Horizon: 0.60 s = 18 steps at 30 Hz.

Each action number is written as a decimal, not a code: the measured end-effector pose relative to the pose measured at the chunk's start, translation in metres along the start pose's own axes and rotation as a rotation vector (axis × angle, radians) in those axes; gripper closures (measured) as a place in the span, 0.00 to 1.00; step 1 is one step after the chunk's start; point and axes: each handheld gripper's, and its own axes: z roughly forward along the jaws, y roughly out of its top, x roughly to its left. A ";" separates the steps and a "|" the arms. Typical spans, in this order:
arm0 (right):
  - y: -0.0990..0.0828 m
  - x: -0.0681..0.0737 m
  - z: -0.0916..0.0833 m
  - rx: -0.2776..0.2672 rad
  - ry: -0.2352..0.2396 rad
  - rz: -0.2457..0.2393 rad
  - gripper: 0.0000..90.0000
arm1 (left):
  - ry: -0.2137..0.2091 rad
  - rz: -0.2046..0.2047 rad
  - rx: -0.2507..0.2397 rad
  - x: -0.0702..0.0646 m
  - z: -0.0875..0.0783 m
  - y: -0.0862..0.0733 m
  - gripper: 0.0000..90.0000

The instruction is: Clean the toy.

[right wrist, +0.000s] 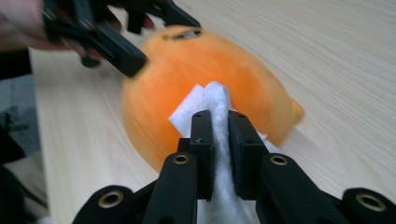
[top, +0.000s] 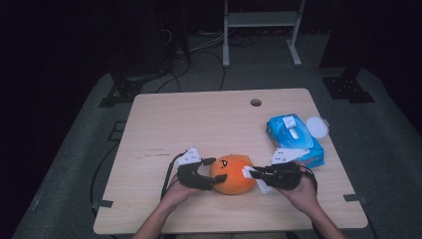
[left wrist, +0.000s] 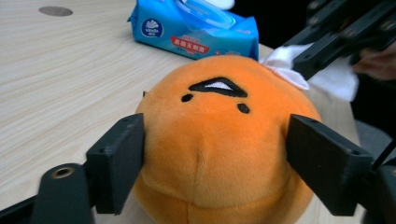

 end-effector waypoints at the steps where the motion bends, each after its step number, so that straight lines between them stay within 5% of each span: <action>1: 0.002 0.003 0.000 -0.005 0.005 -0.003 0.89 | -0.004 0.007 -0.004 -0.001 0.001 0.000 0.25; 4: 0.009 0.017 0.005 -0.020 0.033 -0.034 0.89 | 0.007 0.043 -0.001 -0.006 0.003 0.003 0.27; 6: 0.012 0.022 0.008 -0.002 -0.007 -0.077 0.89 | 0.020 0.049 0.003 -0.006 0.001 0.004 0.23; 10: 0.007 0.008 0.005 -0.017 -0.025 -0.018 0.89 | 0.034 0.003 -0.002 -0.003 -0.002 0.004 0.09; 13: 0.005 0.001 0.001 -0.033 -0.032 0.020 0.89 | 0.010 0.021 0.017 -0.006 0.003 0.002 0.20; 16: 0.008 0.014 0.005 -0.036 -0.037 -0.011 0.90 | 0.036 0.044 0.029 -0.007 0.005 0.002 0.26; 18: 0.012 0.025 0.008 -0.046 0.013 -0.029 0.90 | 0.041 0.024 0.019 -0.006 0.005 0.001 0.28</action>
